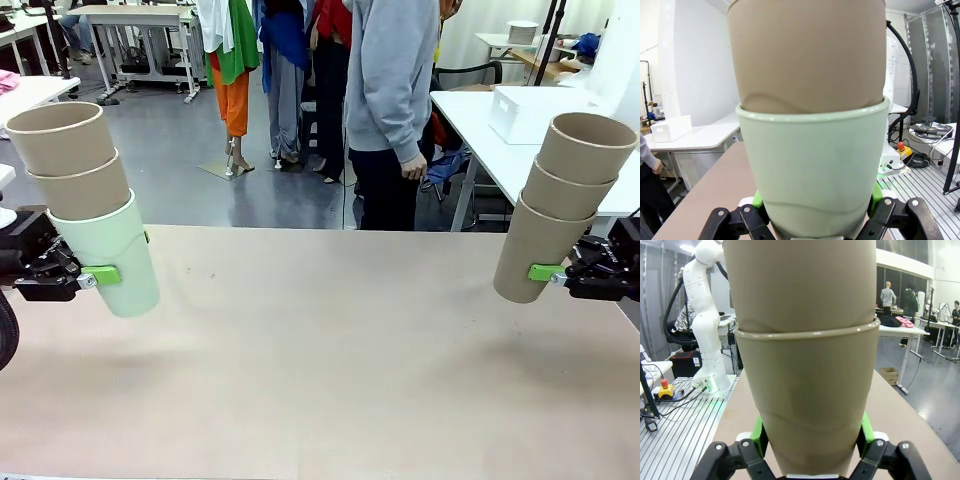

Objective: Stack the cups and store them in the basket.
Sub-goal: Place the stack of Reusable plastic cups into the Pantry Basket.

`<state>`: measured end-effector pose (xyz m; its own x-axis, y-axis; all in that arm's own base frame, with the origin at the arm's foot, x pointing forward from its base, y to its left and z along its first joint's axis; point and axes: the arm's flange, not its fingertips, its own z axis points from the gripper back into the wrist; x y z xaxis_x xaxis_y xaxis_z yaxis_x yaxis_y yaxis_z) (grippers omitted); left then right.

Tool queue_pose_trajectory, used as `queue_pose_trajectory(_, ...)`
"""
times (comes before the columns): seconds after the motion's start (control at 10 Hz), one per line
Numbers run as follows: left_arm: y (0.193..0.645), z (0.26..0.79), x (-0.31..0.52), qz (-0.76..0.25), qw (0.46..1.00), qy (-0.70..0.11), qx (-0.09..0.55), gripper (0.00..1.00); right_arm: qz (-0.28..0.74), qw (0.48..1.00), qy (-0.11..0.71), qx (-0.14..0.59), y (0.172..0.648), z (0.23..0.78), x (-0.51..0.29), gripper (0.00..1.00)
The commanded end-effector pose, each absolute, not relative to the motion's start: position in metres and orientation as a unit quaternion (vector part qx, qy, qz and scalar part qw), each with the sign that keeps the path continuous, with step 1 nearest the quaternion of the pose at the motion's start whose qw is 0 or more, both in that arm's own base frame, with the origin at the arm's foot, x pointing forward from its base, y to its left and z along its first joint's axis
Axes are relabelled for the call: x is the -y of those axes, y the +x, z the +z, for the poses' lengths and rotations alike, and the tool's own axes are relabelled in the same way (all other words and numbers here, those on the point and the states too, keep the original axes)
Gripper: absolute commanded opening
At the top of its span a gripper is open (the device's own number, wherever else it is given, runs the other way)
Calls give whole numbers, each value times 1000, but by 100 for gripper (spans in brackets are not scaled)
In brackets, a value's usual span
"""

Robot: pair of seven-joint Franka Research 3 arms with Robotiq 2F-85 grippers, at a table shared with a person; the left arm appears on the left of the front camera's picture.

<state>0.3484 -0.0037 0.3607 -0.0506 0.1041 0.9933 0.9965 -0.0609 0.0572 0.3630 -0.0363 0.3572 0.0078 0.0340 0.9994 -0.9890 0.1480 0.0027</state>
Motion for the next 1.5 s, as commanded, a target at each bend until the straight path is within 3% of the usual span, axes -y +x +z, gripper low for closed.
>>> queue_pose_trajectory(0.0, 348, 364, 4, -504, 438, -529, 523, 85, 471, 541, 453, 529, 363, 360, 35, 84)
queue_pose_trajectory(1.4, 348, 364, 4, -504, 438, -529, 523, 85, 471, 541, 453, 529, 363, 360, 35, 84)
